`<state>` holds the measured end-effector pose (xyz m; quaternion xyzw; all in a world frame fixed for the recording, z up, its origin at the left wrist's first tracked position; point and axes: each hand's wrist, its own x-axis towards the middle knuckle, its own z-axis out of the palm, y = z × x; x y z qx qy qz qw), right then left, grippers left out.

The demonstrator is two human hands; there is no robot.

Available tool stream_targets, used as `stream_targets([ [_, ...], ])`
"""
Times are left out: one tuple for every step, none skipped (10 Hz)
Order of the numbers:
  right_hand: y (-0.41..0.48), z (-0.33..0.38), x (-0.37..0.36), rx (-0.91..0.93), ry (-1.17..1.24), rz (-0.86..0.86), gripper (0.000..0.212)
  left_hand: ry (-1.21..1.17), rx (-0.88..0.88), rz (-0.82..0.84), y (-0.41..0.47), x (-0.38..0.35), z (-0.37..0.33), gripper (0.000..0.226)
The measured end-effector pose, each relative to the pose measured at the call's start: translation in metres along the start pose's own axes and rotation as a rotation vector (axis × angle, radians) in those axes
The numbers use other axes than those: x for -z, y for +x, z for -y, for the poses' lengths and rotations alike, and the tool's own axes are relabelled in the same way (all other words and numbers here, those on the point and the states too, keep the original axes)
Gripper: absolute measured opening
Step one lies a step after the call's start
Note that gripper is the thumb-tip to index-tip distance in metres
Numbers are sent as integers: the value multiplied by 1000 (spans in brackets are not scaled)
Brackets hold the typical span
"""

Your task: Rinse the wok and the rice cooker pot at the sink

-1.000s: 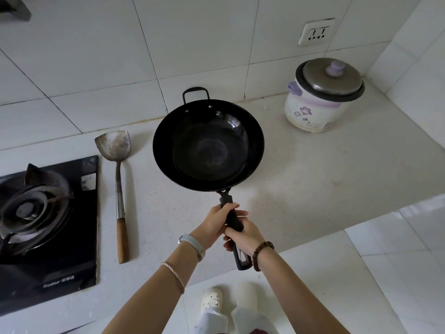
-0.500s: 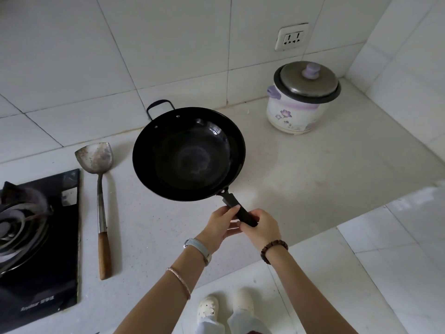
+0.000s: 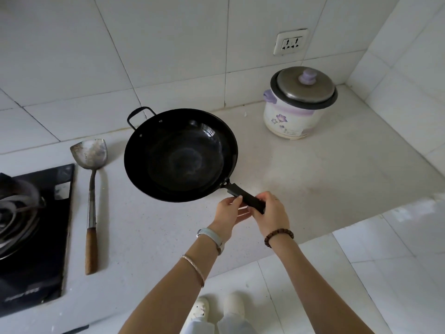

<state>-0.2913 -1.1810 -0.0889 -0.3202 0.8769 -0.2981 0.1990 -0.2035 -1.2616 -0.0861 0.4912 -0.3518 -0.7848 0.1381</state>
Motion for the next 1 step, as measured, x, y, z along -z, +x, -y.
stream_targets([
  [0,1,5,46,-39,-7,33,122,-89,-104,-14,13,-4,23],
])
